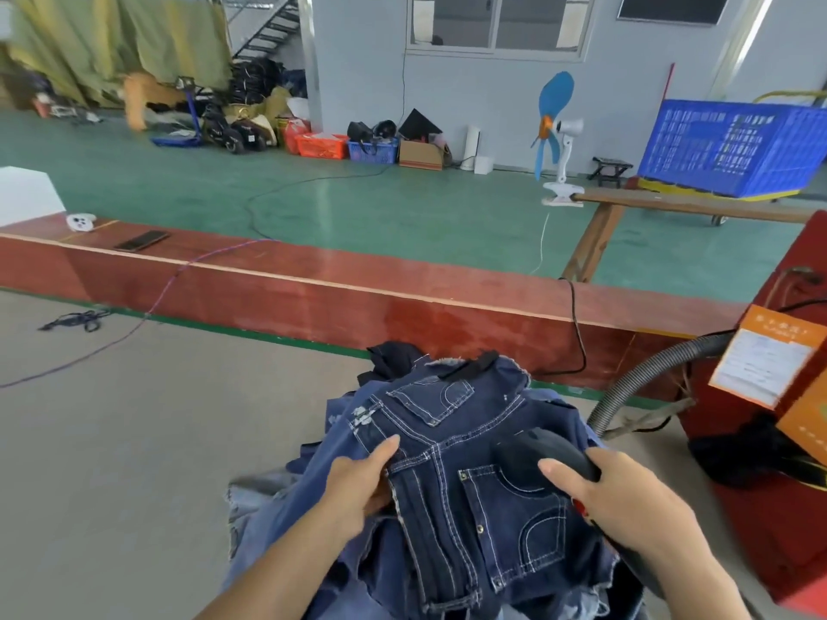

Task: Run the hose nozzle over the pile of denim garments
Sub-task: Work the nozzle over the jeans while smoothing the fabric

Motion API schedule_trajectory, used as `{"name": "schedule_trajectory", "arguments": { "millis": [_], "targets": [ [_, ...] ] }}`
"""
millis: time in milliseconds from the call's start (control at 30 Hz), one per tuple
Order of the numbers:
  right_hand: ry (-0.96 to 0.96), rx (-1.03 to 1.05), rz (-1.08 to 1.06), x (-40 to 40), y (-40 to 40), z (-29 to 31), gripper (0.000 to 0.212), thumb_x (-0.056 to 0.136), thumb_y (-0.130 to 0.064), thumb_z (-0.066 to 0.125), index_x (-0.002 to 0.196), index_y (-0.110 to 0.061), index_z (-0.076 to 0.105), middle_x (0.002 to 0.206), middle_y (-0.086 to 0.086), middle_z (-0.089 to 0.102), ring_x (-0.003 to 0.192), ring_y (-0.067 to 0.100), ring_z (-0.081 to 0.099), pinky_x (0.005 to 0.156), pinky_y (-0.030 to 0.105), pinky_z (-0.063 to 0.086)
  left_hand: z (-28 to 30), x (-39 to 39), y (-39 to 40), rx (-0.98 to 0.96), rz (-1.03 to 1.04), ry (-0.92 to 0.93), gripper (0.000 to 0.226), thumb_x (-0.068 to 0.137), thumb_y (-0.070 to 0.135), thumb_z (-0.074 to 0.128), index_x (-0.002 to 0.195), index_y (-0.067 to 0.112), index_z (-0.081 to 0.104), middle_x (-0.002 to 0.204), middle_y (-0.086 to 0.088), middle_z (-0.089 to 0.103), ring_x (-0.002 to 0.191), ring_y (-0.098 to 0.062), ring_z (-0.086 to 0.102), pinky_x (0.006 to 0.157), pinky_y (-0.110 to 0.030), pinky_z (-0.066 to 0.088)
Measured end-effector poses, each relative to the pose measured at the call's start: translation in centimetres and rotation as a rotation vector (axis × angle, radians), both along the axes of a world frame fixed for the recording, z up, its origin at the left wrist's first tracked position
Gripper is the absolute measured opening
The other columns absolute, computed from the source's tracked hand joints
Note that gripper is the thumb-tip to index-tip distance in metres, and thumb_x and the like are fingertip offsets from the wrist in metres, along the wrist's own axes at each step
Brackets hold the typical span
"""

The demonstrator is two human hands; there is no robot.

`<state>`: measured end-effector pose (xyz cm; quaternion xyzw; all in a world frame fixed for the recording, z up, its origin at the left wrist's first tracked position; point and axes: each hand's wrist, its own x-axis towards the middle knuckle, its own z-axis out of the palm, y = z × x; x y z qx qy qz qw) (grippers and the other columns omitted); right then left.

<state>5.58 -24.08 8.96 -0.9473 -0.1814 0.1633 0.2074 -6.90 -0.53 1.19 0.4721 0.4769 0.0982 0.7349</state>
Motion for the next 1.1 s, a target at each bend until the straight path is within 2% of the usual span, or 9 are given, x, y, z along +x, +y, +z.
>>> {"name": "schedule_trajectory", "arguments": {
  "millis": [133,200,267,367,500,633,767,1000,1100],
  "targets": [
    [-0.004,0.084,-0.034,0.1,-0.4,0.1,0.054,0.080,-0.070,0.052,0.076,-0.017,0.057,0.063,-0.003,0.066,0.062,0.015,0.063,0.067,0.033,0.050,0.7,1.5,0.5,-0.253,0.011,-0.196,0.042,0.081,0.002,0.073,0.121,-0.003,0.062,0.109,-0.018,0.069,0.083,-0.026,0.068,0.076,-0.030,0.057],
    [0.018,0.164,-0.052,0.4,-0.9,0.5,0.051,0.080,-0.065,0.058,0.073,-0.014,0.059,0.053,-0.003,0.063,0.048,0.015,0.060,0.058,0.030,0.047,1.2,1.7,0.4,-0.153,-0.057,-0.213,0.045,0.081,-0.006,0.070,0.124,-0.001,0.059,0.100,-0.014,0.069,0.063,-0.016,0.064,0.044,-0.017,0.045],
    [0.049,0.233,-0.067,0.7,-1.7,1.0,0.051,0.080,-0.059,0.063,0.075,-0.008,0.062,0.048,-0.002,0.057,0.042,0.016,0.053,0.055,0.029,0.041,0.8,1.5,0.1,0.063,-0.085,-0.152,0.049,0.080,-0.008,0.070,0.123,0.007,0.052,0.103,-0.015,0.068,0.058,-0.012,0.061,0.038,-0.018,0.039],
    [0.081,0.281,-0.094,0.6,-2.8,1.6,0.047,0.082,-0.052,0.065,0.074,-0.006,0.064,0.047,-0.003,0.053,0.041,0.014,0.048,0.053,0.029,0.037,-1.0,0.1,-0.5,0.305,-0.104,-0.002,0.051,0.083,-0.008,0.065,0.123,0.016,0.044,0.093,-0.009,0.064,0.047,-0.006,0.058,0.041,-0.020,0.043],
    [0.066,0.285,-0.141,0.5,-4.3,2.2,0.046,0.082,-0.048,0.068,0.066,-0.005,0.062,0.042,-0.005,0.051,0.045,0.013,0.047,0.055,0.031,0.035,-2.7,-1.0,-0.2,0.465,-0.109,0.191,0.059,0.077,0.008,0.078,0.126,0.001,0.045,0.118,-0.015,0.059,0.097,-0.025,0.061,0.084,-0.038,0.054],
    [0.051,0.307,-0.177,0.7,-4.8,2.6,0.047,0.081,-0.050,0.067,0.067,-0.005,0.065,0.043,-0.002,0.055,0.047,0.016,0.050,0.055,0.032,0.036,-0.8,0.1,-1.7,1.314,-0.155,0.314,0.065,0.079,0.037,0.074,0.133,0.016,0.044,0.132,-0.004,0.047,0.122,-0.027,0.045,0.097,-0.042,0.043],
    [-0.003,0.363,-0.221,0.7,-4.4,2.4,0.046,0.079,-0.052,0.068,0.059,-0.010,0.061,0.041,-0.004,0.055,0.051,0.021,0.054,0.056,0.034,0.039,0.0,2.5,-3.9,1.357,-0.933,0.270,0.077,0.080,0.073,0.047,0.144,0.033,0.032,0.146,0.003,0.029,0.137,-0.022,0.025,0.107,-0.044,0.026],
    [-0.214,0.376,-0.487,1.1,-5.2,2.9,0.056,0.079,-0.067,0.054,0.069,-0.012,0.060,0.054,0.008,0.062,0.059,0.030,0.060,0.065,0.045,0.051,1.0,3.4,-5.5,1.592,-1.212,0.295,0.039,0.102,0.012,0.034,0.141,0.012,0.039,0.124,-0.012,0.037,0.105,-0.031,0.043,0.085,-0.045,0.044],
    [-0.266,0.393,-0.478,1.0,-4.6,3.5,0.055,0.077,-0.070,0.050,0.072,-0.016,0.058,0.053,0.006,0.062,0.059,0.029,0.060,0.065,0.045,0.052,1.1,3.0,-7.8,1.517,-1.308,0.233,0.040,0.102,0.015,0.035,0.140,0.003,0.036,0.125,-0.015,0.035,0.106,-0.033,0.041,0.086,-0.048,0.045]
  ]
}}
